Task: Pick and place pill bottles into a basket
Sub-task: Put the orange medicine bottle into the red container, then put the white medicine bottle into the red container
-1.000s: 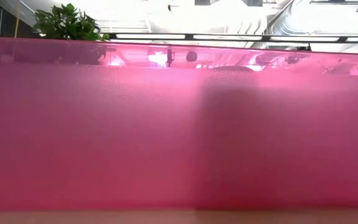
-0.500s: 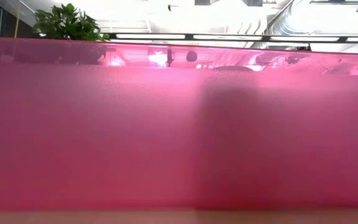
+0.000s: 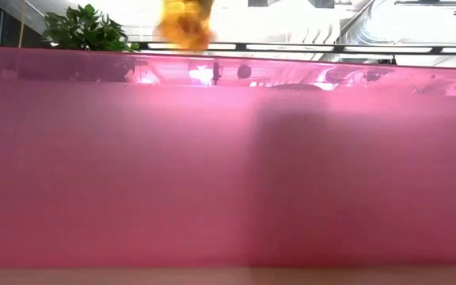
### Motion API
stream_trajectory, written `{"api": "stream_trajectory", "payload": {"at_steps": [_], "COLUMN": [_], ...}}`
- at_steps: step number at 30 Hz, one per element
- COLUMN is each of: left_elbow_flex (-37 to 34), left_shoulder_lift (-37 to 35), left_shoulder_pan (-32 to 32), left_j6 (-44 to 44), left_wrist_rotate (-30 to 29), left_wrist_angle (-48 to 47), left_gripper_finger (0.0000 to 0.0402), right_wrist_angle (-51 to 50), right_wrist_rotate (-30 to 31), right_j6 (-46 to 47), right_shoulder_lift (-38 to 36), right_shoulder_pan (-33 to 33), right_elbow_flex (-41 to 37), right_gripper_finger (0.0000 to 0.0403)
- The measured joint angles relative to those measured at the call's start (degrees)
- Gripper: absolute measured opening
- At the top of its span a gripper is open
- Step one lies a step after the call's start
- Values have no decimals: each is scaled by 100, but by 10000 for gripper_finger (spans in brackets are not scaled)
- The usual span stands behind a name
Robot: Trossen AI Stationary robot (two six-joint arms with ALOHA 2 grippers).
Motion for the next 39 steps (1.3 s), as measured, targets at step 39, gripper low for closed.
{"api": "stream_trajectory", "payload": {"at_steps": [39], "left_elbow_flex": [-425], "left_shoulder_lift": [1172], "left_shoulder_pan": [580], "left_j6": [463], "left_wrist_rotate": [-582], "left_wrist_angle": [1489], "left_gripper_finger": [184], "right_wrist_angle": [-10], "right_wrist_rotate": [66], "right_j6": [110], "right_shoulder_lift": [0], "right_shoulder_pan": [356], "right_elbow_flex": [0], "right_gripper_finger": [312]}}
